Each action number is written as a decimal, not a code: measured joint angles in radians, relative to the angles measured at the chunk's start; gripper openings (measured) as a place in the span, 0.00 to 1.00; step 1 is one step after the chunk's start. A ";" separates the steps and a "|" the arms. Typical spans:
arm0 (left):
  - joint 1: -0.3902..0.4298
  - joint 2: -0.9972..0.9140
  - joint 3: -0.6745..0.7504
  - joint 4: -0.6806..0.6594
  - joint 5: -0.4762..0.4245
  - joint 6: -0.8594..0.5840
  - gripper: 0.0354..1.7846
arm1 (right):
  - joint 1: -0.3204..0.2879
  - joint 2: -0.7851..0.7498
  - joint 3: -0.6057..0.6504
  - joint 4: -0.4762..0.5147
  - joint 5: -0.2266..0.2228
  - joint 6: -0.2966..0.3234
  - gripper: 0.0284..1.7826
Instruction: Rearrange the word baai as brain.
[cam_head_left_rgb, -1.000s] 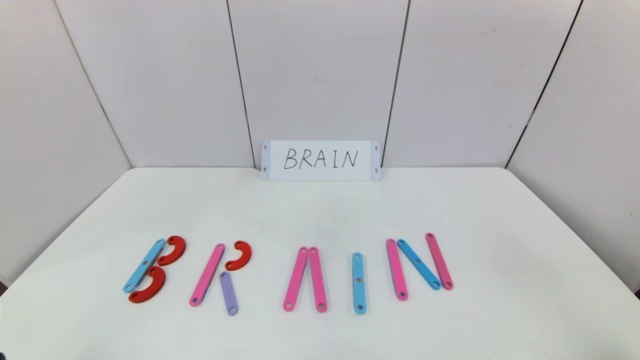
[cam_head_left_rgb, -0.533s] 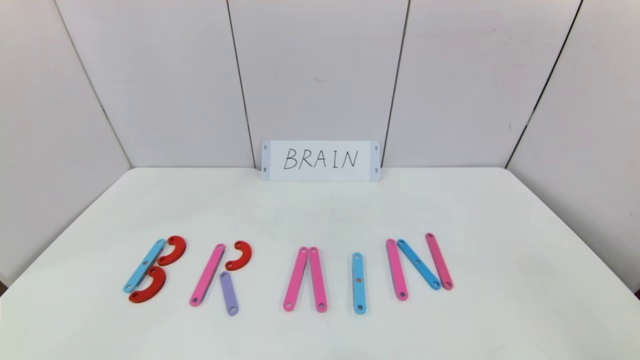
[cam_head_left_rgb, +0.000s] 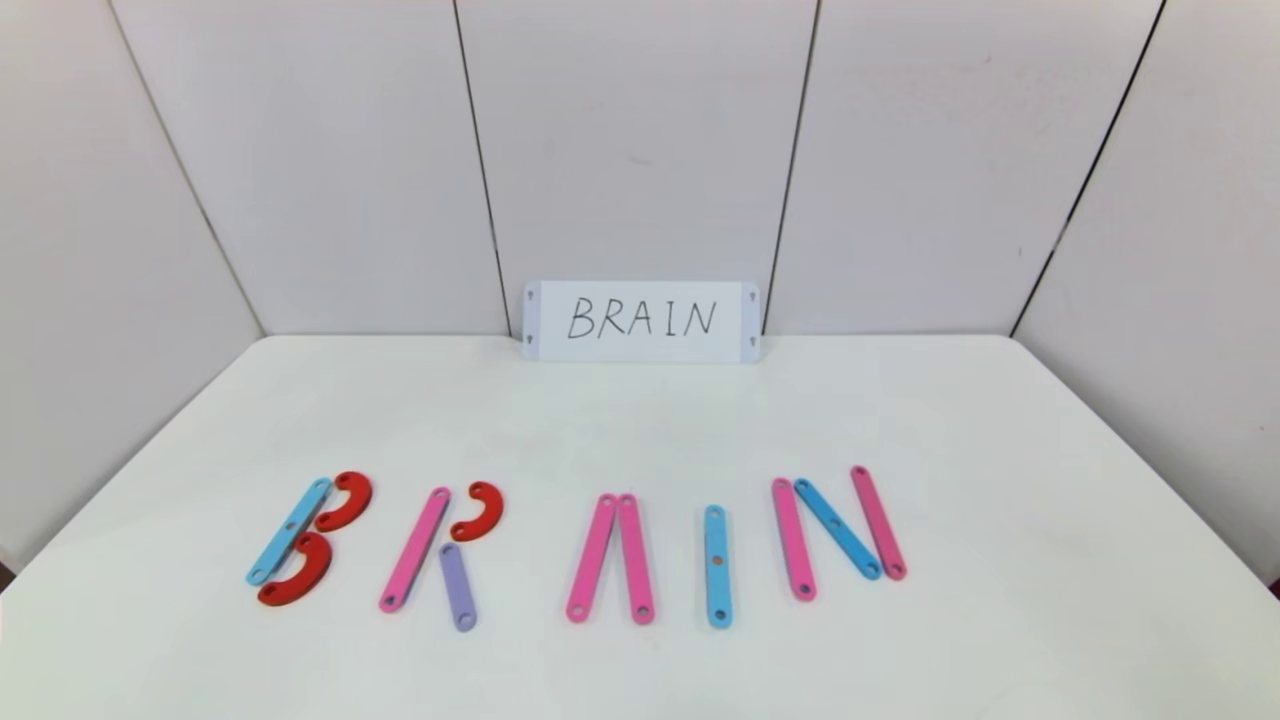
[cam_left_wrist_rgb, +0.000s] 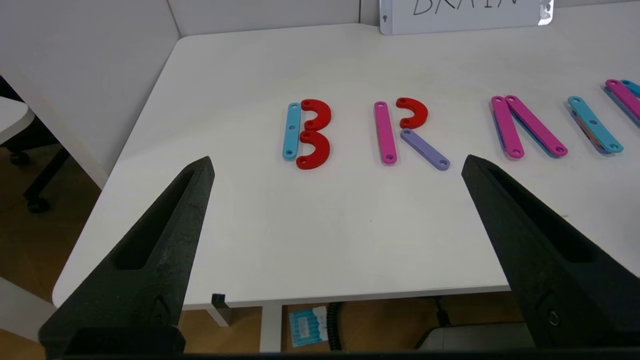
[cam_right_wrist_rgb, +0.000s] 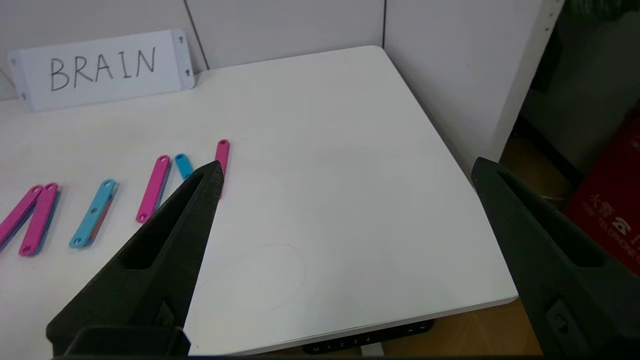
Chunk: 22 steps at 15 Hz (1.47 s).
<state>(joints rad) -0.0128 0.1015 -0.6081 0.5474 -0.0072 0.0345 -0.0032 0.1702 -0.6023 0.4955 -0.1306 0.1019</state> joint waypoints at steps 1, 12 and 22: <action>0.000 -0.016 0.026 -0.027 0.002 0.000 0.97 | -0.001 -0.036 0.028 -0.004 0.032 -0.035 0.97; 0.002 -0.101 0.556 -0.562 0.022 0.002 0.97 | 0.000 -0.170 0.589 -0.503 0.162 -0.206 0.97; 0.002 -0.102 0.608 -0.549 0.013 -0.070 0.97 | 0.000 -0.171 0.602 -0.489 0.153 -0.155 0.97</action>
<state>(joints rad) -0.0109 -0.0009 0.0000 -0.0019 0.0053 -0.0355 -0.0036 -0.0013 0.0000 0.0070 0.0221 -0.0534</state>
